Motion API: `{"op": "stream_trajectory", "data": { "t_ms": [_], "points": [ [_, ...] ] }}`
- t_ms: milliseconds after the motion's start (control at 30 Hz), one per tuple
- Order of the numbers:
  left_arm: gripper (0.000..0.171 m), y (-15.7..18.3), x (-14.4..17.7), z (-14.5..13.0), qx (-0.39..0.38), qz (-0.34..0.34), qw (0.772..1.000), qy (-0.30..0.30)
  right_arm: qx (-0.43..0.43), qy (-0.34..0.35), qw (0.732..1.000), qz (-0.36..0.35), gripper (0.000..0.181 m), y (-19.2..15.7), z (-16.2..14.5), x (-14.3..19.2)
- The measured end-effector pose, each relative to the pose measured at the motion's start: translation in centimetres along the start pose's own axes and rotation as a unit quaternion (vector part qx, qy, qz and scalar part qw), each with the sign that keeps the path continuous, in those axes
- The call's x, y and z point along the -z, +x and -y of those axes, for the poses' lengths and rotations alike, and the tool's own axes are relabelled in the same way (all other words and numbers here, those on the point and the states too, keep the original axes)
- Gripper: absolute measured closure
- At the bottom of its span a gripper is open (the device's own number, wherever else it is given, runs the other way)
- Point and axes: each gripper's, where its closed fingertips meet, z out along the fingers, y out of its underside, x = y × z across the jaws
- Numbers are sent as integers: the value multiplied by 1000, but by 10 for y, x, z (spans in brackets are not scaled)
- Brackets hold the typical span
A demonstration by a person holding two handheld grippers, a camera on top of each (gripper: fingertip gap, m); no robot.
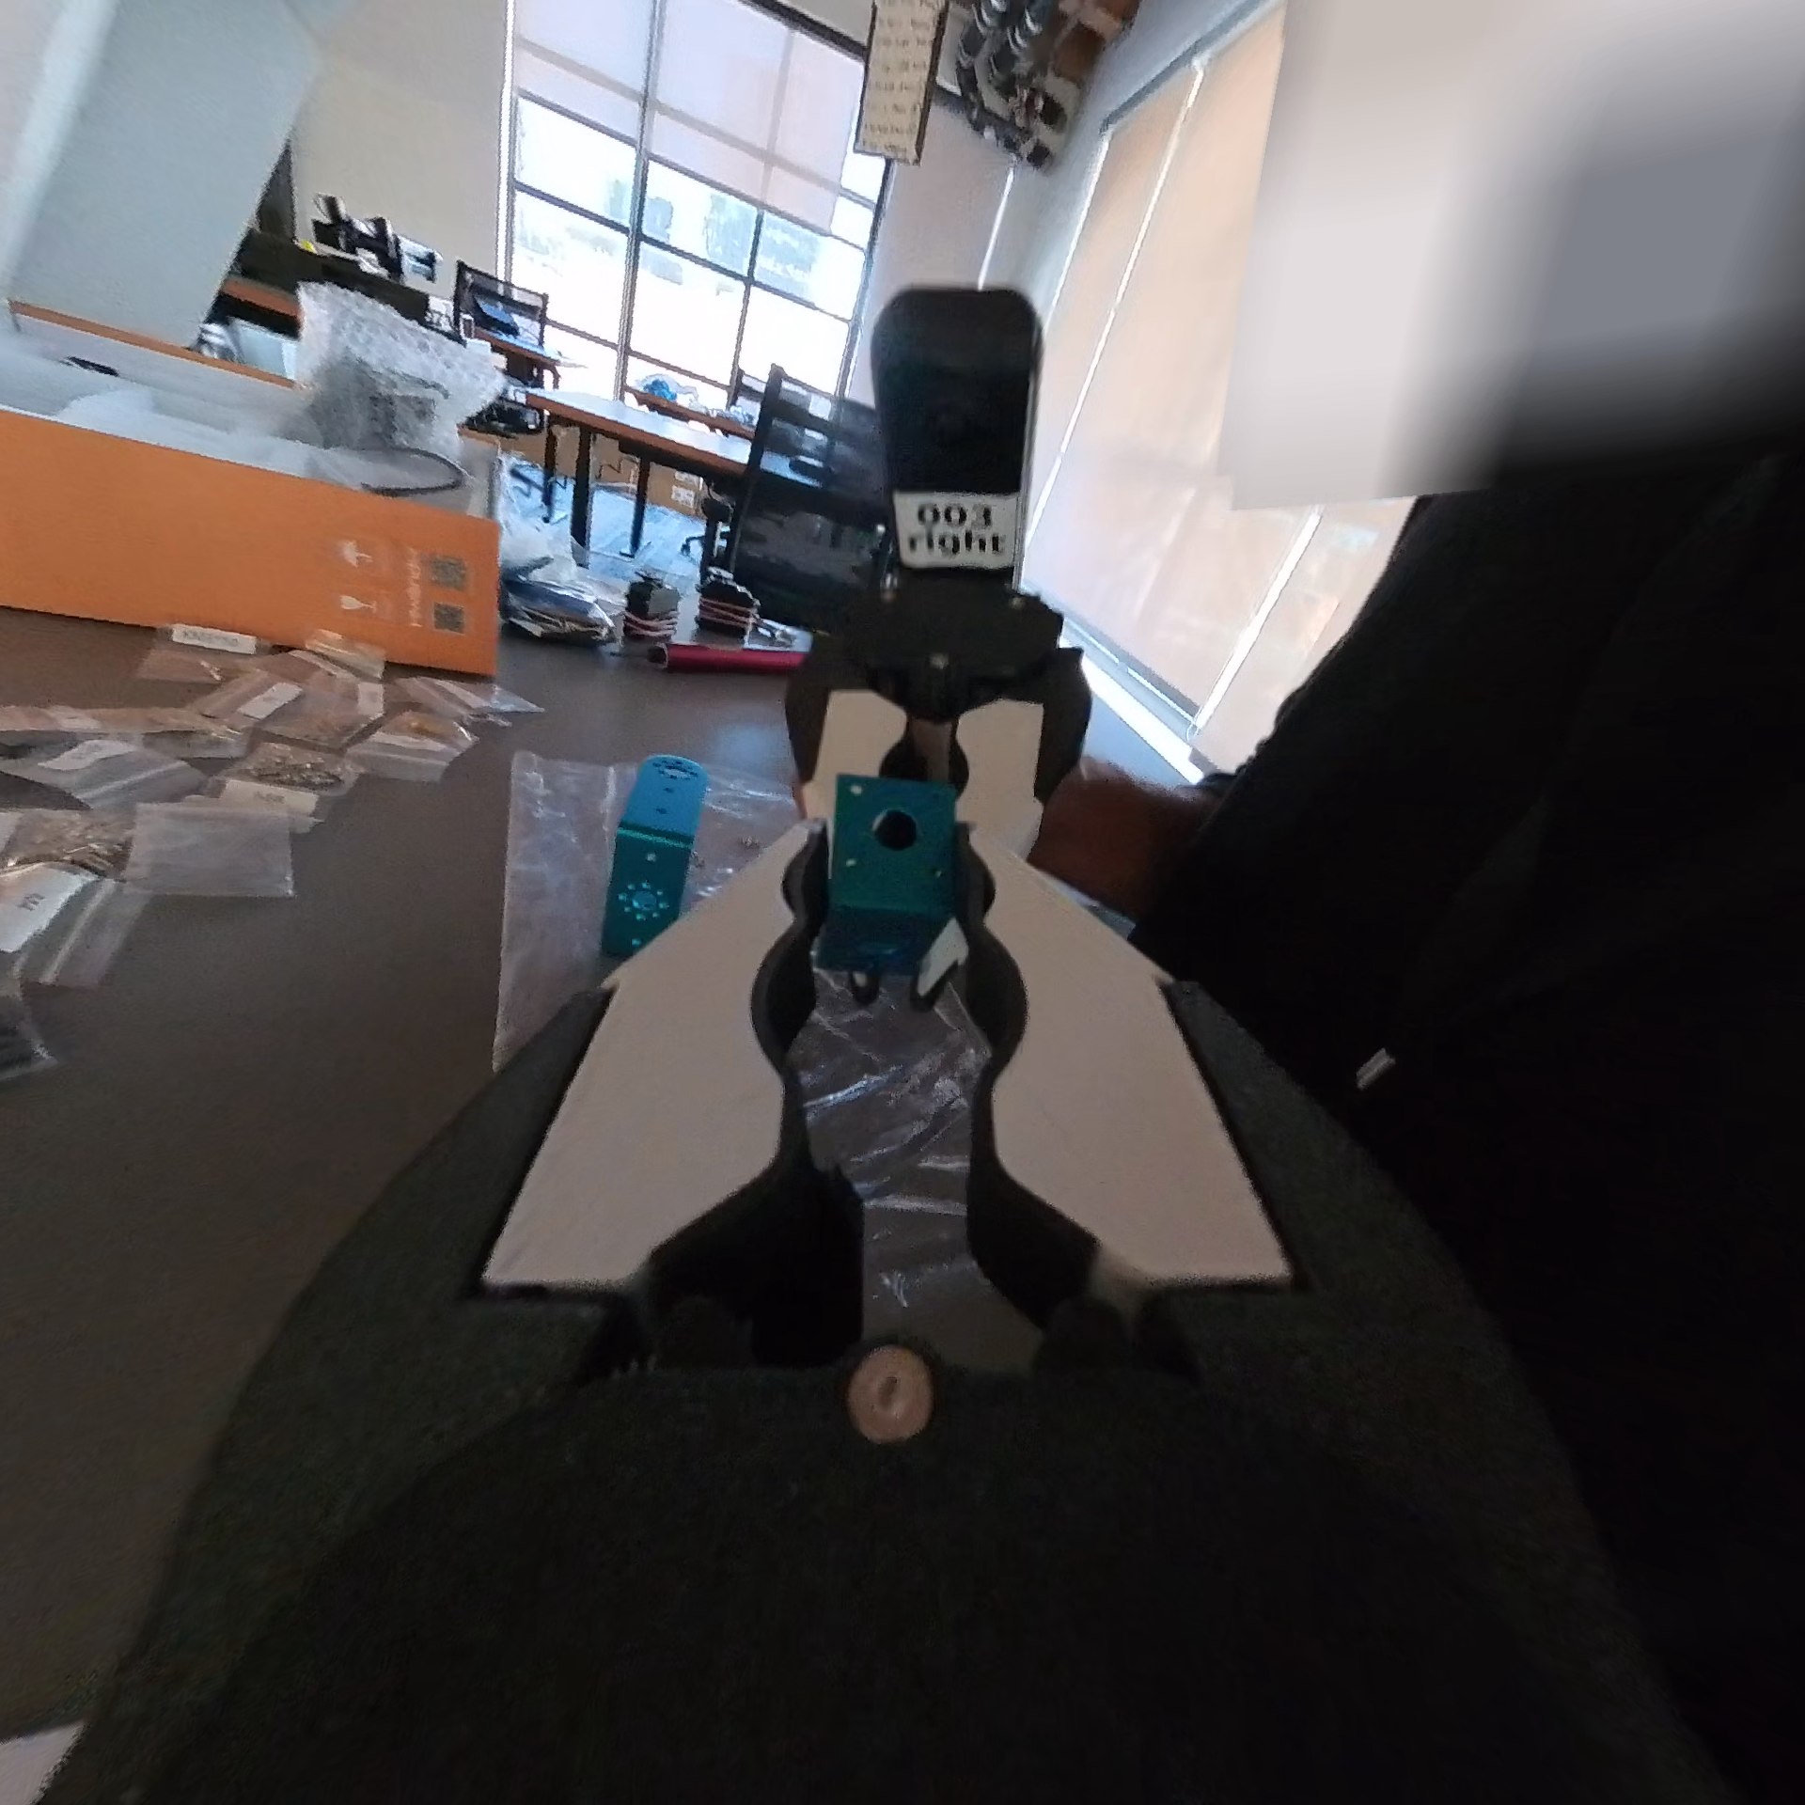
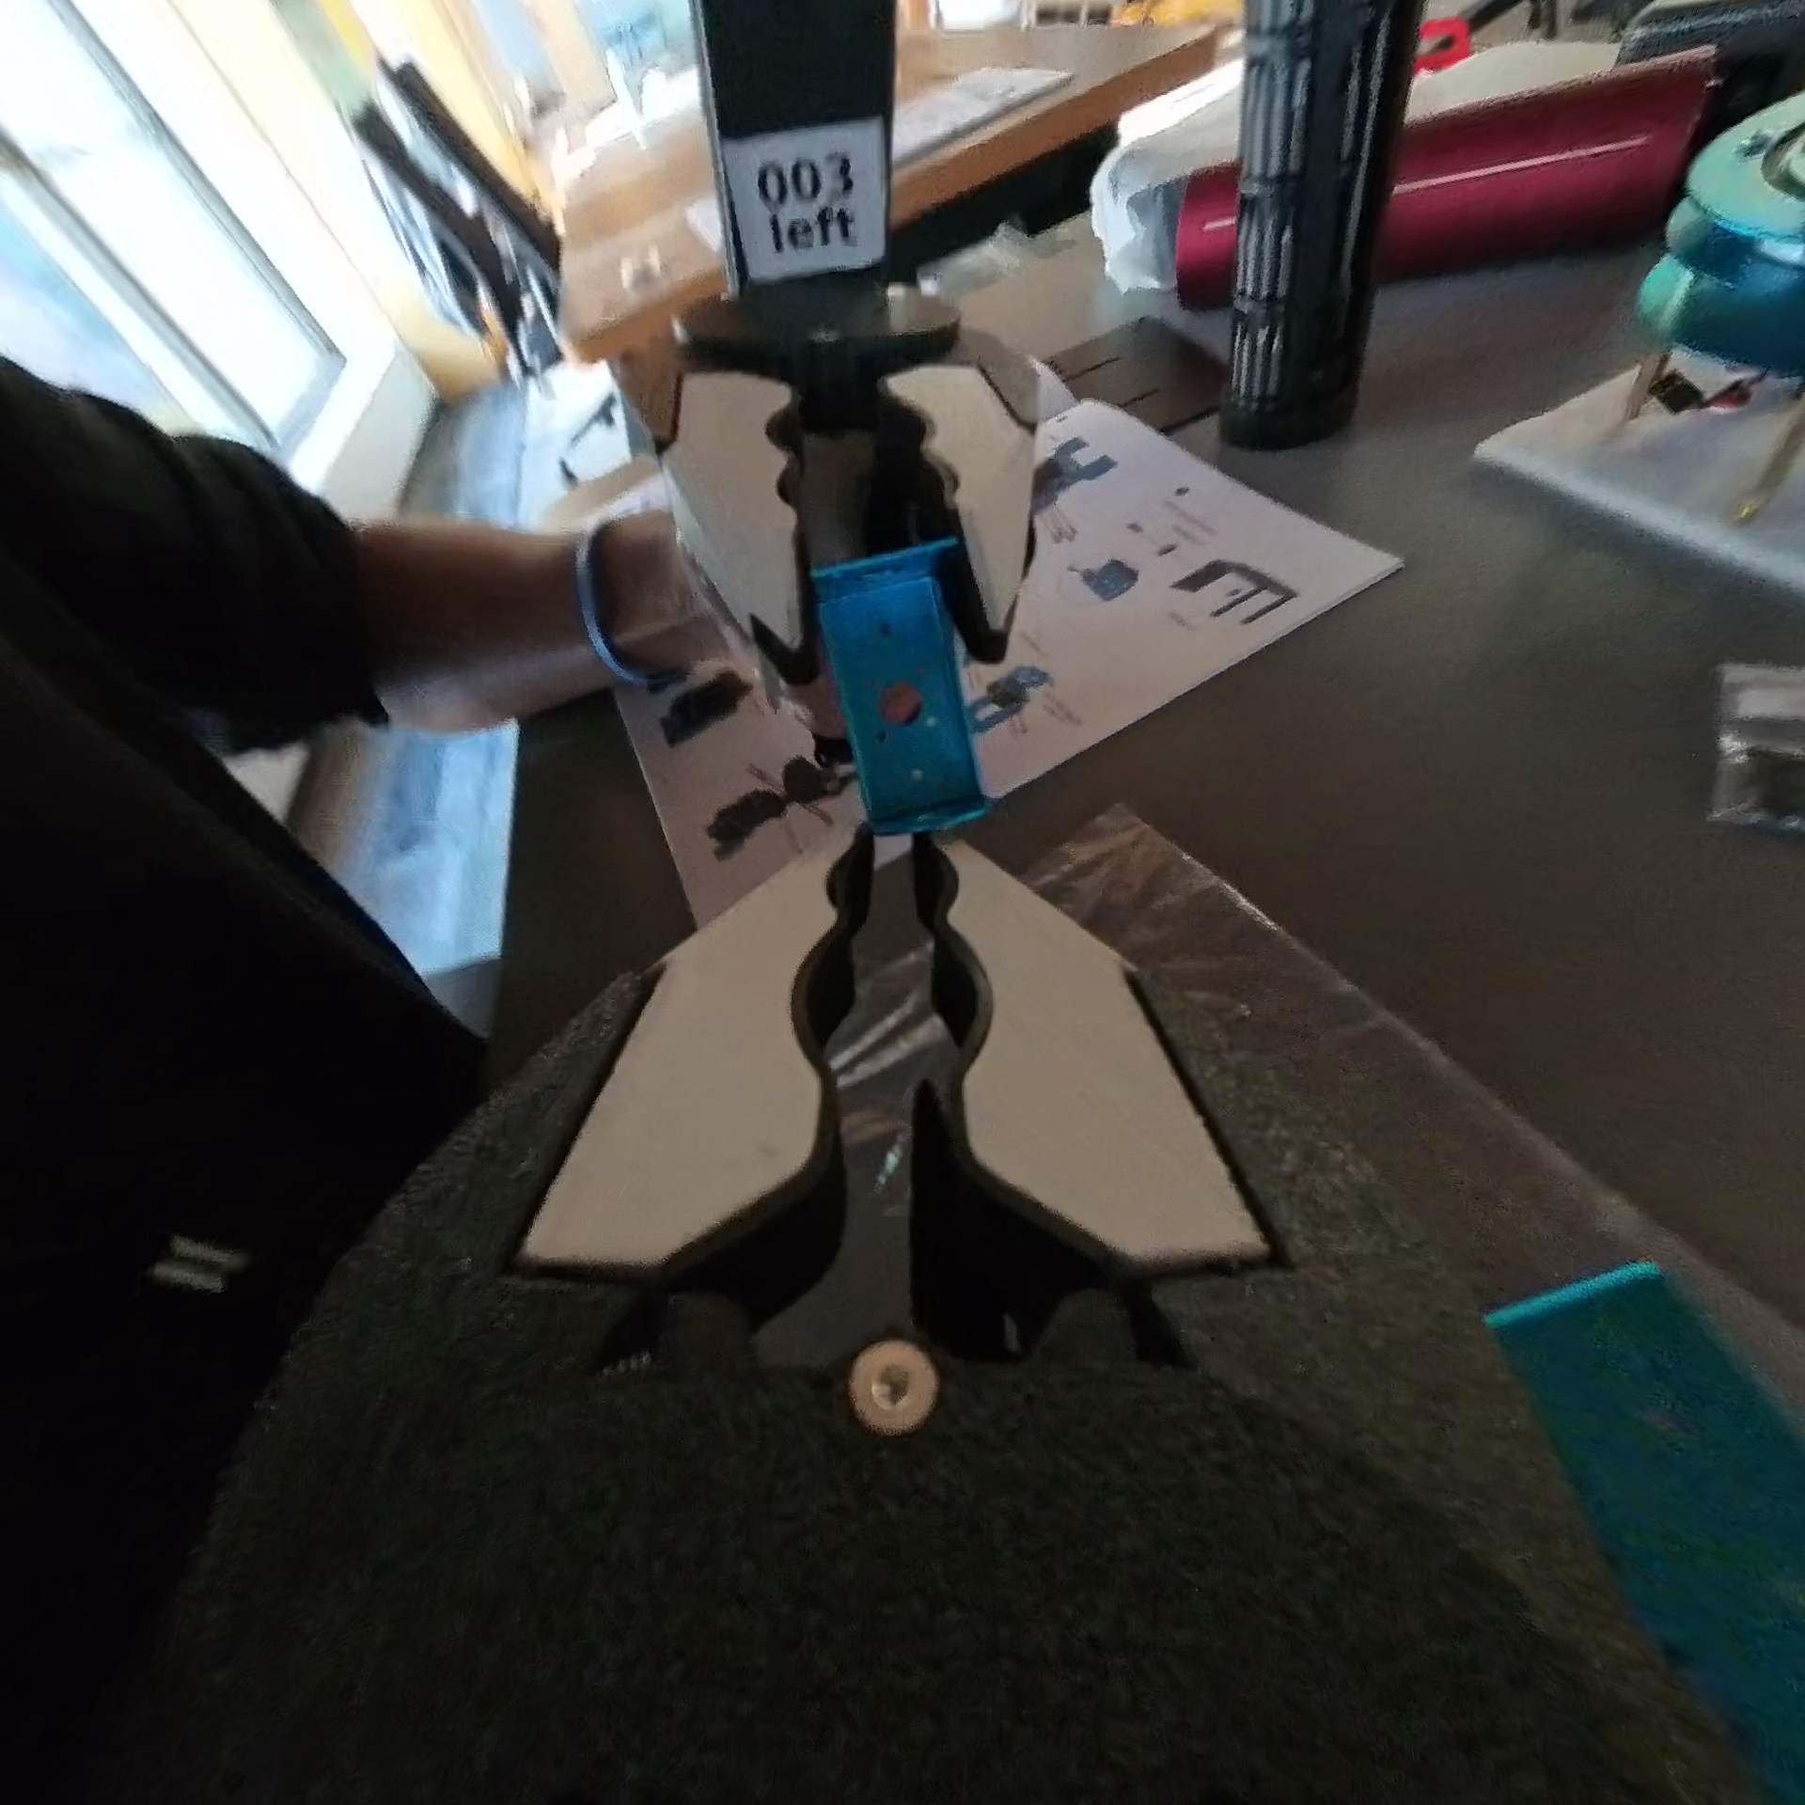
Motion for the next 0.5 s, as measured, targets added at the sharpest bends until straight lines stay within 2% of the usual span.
{"op": "stream_trajectory", "data": {
  "t_ms": [100,167,267,333,433,500],
  "points": [
    [148,-5,6,4,17,-1,1000,8,-38,60,997,5,181,-1,9,5],
    [148,-5,9,5,27,-6,1000,11,-40,66,997,7,153,-2,9,7],
    [148,5,8,6,60,-48,997,15,0,94,996,7,134,-8,17,12],
    [148,9,5,6,81,-68,994,19,15,102,995,20,134,-15,22,14],
    [149,9,-1,8,98,-72,992,31,21,48,999,-5,156,-8,9,6],
    [148,7,-3,10,93,-60,993,38,14,54,998,-19,157,-6,11,7]
  ]
}}
